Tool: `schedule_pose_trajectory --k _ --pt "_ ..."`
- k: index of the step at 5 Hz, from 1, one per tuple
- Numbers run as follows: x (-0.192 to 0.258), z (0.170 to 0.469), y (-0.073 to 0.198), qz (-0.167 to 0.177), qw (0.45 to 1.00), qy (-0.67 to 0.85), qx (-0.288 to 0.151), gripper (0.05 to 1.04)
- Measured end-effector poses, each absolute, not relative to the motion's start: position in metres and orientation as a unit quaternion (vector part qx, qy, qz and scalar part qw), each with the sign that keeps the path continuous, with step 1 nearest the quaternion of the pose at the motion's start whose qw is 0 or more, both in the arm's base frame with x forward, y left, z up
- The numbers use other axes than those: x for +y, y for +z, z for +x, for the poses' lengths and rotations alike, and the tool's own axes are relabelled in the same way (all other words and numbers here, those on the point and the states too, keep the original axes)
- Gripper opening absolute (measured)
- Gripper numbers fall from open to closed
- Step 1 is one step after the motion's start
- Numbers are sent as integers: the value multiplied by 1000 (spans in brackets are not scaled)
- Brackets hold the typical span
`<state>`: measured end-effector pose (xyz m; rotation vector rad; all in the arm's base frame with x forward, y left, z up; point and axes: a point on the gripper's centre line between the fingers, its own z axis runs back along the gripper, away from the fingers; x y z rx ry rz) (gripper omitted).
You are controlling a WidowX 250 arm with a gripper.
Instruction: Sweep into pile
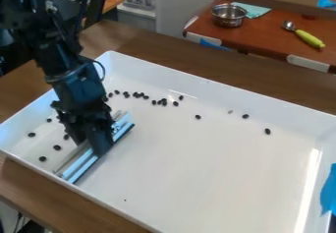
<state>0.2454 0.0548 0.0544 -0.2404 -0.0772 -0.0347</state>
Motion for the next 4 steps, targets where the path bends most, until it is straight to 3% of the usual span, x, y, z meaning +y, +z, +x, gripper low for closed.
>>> schedule_pose_trajectory --k 2,4 --pt "89 251 61 -109 994 -10 -25 380" --pt "57 264 92 -189 981 27 -27 380"
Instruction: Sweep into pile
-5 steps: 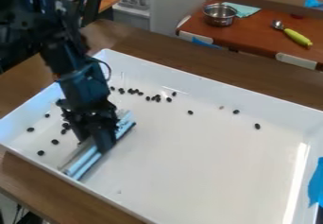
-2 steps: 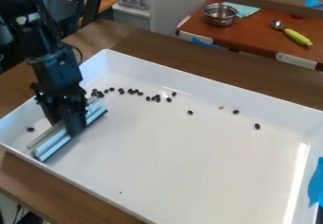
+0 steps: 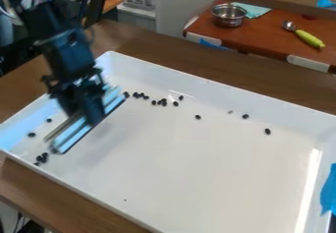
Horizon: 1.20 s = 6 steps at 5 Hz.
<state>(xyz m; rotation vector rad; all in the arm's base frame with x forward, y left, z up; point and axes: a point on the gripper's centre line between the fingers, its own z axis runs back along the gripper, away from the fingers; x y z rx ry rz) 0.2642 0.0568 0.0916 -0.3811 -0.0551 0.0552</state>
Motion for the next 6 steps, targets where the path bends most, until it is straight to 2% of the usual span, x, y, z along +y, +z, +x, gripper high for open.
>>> schedule_pose_trajectory --k 1,3,4,5,6 --pt "10 285 109 -219 975 36 -25 380" --pt "-75 304 91 -209 977 35 -10 380" --pt "-109 303 90 -216 976 20 -3 380" --pt "-131 314 95 -219 975 17 -14 380" --pt "-149 326 83 -209 978 24 -5 380"
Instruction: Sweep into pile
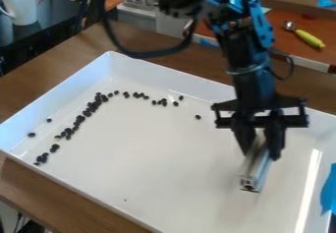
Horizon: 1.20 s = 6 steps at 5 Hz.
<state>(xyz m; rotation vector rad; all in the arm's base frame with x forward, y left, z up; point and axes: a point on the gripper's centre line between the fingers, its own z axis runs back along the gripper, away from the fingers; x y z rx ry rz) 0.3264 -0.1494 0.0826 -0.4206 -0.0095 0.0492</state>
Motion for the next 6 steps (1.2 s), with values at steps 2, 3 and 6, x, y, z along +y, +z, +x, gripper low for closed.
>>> schedule_pose_trajectory --k 2,3,6 --pt "-164 351 62 -189 981 37 -1 380" --pt "-164 357 61 -183 982 40 -10 380" --pt "-113 364 55 -178 982 48 -34 380"
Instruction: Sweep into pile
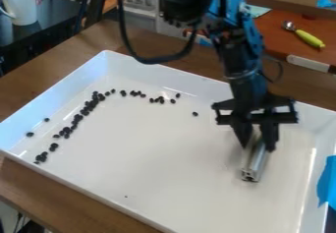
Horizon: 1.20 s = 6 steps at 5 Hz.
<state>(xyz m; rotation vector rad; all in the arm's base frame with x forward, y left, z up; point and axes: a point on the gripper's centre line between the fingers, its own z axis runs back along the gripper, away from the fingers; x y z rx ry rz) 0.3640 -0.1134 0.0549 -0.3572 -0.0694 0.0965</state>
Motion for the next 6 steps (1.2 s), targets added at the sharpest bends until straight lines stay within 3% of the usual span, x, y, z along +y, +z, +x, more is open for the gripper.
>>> schedule_pose_trajectory --k 3,6 --pt "-67 353 52 -166 983 69 -24 380" --pt "-58 370 50 -153 984 86 -33 380"
